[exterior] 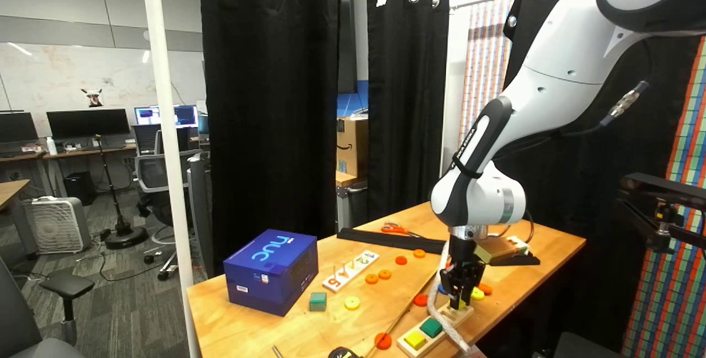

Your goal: Put the yellow square on the wooden object.

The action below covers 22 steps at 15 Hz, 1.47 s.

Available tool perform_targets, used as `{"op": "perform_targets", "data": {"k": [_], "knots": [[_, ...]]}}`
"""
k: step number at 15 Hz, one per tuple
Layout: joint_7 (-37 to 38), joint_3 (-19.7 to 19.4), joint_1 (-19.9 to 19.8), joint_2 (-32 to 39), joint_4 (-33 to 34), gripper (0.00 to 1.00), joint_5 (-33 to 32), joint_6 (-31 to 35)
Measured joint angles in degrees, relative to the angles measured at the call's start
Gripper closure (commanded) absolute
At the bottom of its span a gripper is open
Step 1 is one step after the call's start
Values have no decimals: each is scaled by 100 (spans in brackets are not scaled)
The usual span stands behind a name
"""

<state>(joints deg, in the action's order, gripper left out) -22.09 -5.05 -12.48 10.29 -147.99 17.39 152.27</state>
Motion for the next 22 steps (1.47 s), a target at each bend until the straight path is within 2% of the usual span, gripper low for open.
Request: {"op": "perform_targets", "data": {"k": [18, 19, 22], "knots": [[-64, 7, -82, 272, 305, 76, -20, -282], [-65, 8, -88, 272, 310, 41, -20, -308], [-68, 8, -107, 274, 342, 23, -20, -445]]}}
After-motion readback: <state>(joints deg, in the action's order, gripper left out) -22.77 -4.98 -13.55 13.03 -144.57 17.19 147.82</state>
